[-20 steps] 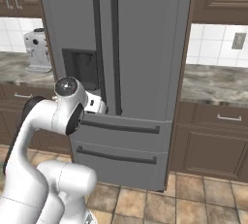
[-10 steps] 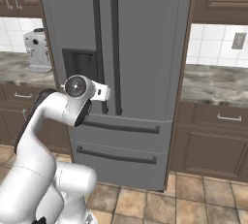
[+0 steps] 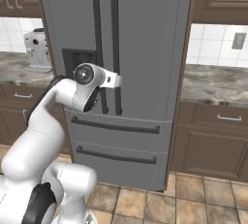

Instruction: Take the cakes from the fridge and place them on the empty tray on the dining counter.

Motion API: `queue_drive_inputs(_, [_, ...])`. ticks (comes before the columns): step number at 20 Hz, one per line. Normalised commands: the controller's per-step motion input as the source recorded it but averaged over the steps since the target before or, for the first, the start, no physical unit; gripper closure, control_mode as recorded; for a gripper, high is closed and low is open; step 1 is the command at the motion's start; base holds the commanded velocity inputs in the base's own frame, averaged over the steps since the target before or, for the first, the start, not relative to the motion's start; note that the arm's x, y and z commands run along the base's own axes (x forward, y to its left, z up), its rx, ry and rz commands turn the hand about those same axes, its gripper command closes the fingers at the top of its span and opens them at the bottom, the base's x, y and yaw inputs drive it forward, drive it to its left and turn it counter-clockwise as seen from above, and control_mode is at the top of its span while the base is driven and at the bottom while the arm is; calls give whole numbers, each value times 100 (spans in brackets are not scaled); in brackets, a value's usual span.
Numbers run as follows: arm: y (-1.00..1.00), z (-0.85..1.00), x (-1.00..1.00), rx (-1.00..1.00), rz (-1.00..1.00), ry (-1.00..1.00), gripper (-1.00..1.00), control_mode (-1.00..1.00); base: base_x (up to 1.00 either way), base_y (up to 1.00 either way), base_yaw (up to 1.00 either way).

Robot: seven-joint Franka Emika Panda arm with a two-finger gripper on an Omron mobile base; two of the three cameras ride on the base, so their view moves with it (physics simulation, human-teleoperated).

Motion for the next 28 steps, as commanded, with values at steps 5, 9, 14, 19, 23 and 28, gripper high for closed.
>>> queue_drive_inputs(5, [-3, 8, 58, 0, -2, -10, -100, -100, 0, 0, 0])
queue_drive_inputs(9, [0, 0, 38, 0, 0, -17, -100, -100, 0, 0, 0])
queue_drive_inputs(14, [0, 0, 57, 0, 0, -3, -100, -100, 0, 0, 0])
queue_drive_inputs(19, [0, 0, 71, 0, 0, 0, -100, -100, 0, 0, 0])
queue_drive_inputs(23, [-1, 2, 72, 0, 0, 0, -100, -100, 0, 0, 0])
queue_drive_inputs(28, [-14, 0, 65, 0, 0, -1, -100, -100, 0, 0, 0])
